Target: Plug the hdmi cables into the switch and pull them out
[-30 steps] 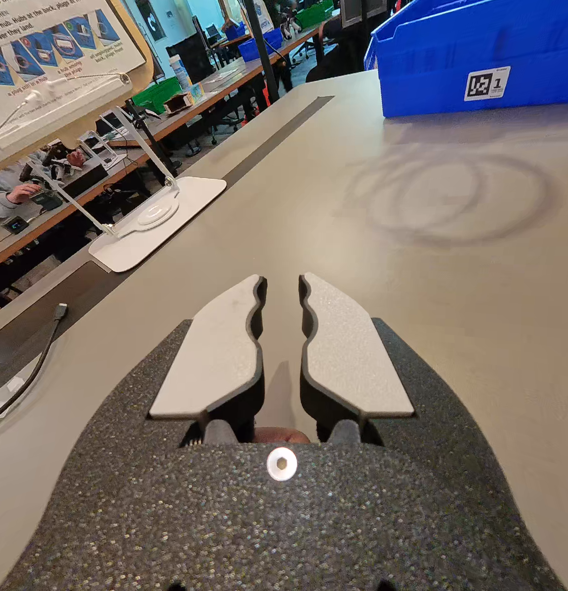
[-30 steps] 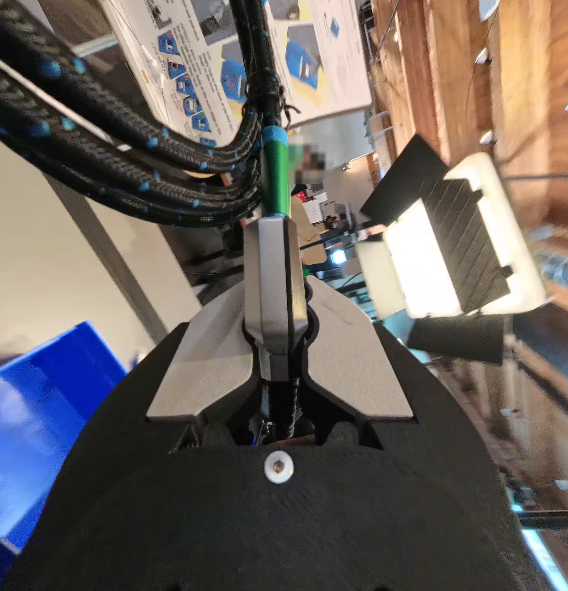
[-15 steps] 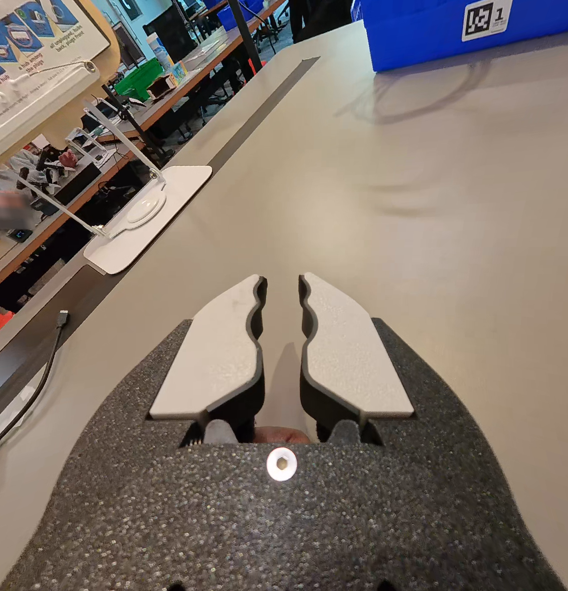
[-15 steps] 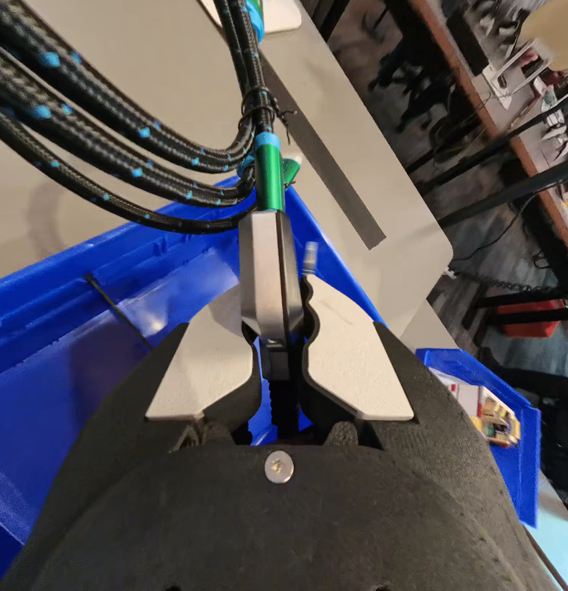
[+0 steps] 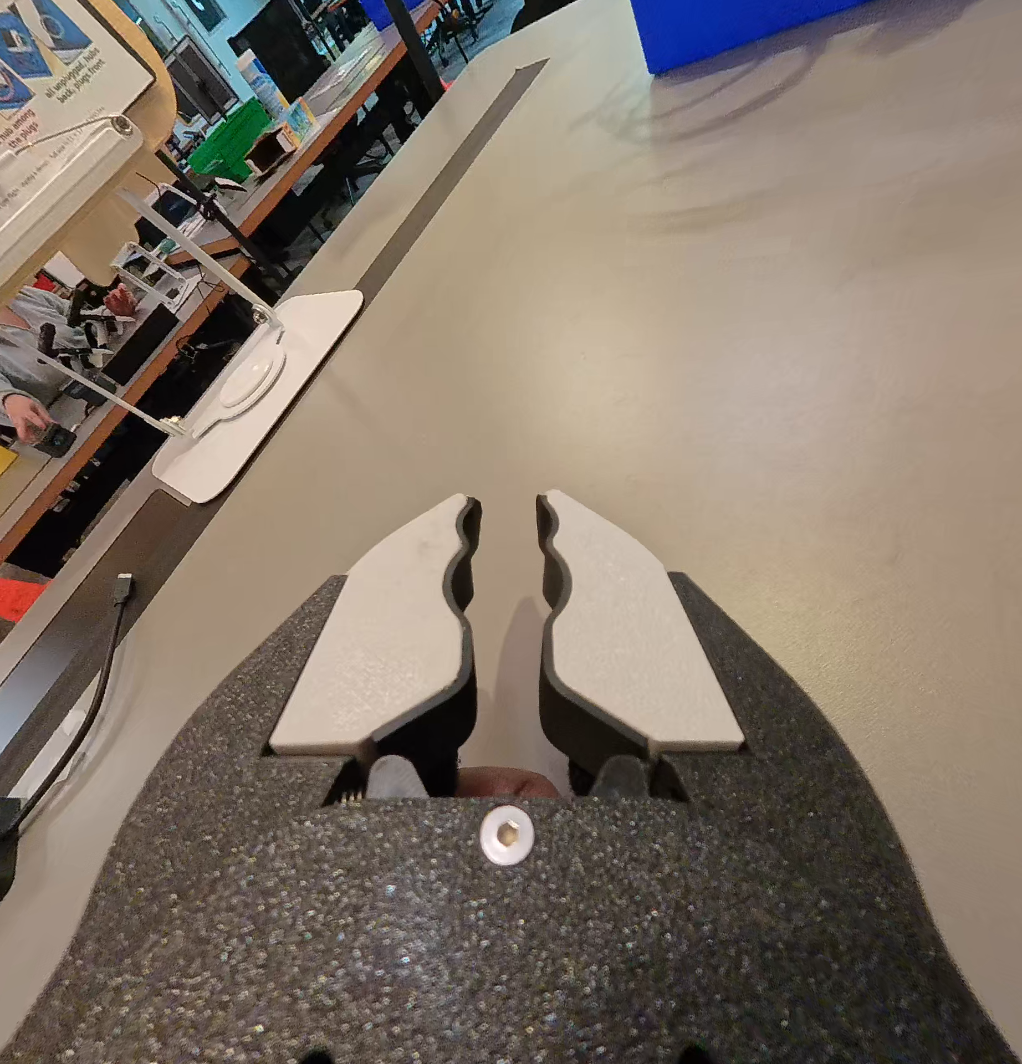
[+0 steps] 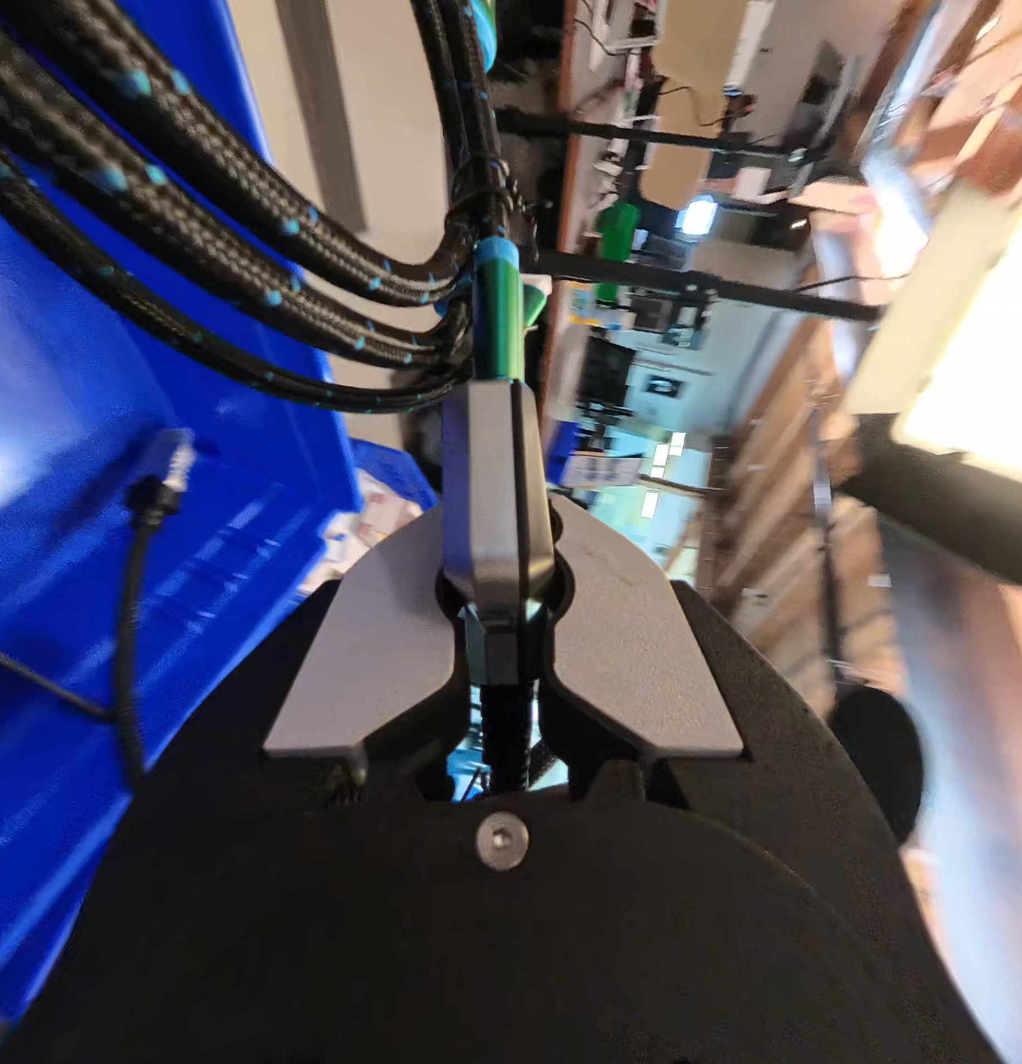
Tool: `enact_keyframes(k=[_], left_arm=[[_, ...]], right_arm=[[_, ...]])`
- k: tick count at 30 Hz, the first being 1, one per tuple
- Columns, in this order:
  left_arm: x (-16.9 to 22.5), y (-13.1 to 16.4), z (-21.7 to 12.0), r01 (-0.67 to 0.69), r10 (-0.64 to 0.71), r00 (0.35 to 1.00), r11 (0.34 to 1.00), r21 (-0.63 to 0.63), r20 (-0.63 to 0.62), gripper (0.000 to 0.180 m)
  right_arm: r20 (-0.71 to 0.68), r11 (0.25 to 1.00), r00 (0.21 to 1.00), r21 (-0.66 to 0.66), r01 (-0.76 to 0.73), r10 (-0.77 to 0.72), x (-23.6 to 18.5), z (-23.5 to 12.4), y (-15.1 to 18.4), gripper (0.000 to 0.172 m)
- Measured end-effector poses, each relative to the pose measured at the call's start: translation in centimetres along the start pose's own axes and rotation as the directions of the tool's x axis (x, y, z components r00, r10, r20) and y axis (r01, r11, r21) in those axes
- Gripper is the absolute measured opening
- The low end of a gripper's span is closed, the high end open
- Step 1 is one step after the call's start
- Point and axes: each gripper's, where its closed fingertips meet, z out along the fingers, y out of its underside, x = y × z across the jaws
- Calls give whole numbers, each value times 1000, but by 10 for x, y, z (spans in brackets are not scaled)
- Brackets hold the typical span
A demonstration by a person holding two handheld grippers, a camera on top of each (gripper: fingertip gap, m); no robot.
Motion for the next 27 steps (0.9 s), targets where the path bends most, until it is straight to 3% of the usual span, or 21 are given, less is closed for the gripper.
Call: enact_keyframes(k=[4,8,11,16,19,22,27], left_arm=[[3,1,1,-22,21,1000,1000,-10,-3,20],[3,1,1,-25,25,1000,1000,-11,-4,19],[4,1,1,-28,28,1000,1000,-12,-6,19],[6,3,3,-50,50,999,998,-25,-8,19],[8,4,4,-68,68,998,997,-34,-6,19],[8,5,4,-76,75,997,996,-39,-4,19],[8,5,4,-77,77,997,996,-38,-2,19]], right_arm=[[-108,979,973,-47,200,-204,16,-1,4,23],[-38,945,947,-93,313,-318,11,3,9,23],[112,952,956,-115,283,-270,-13,8,19,23],[161,968,962,-82,235,-220,-43,18,26,28],[144,966,959,-59,253,-242,-57,21,23,38],[194,956,939,-10,292,-285,-77,17,10,60],[420,977,886,10,214,-198,-103,1,-3,88]])
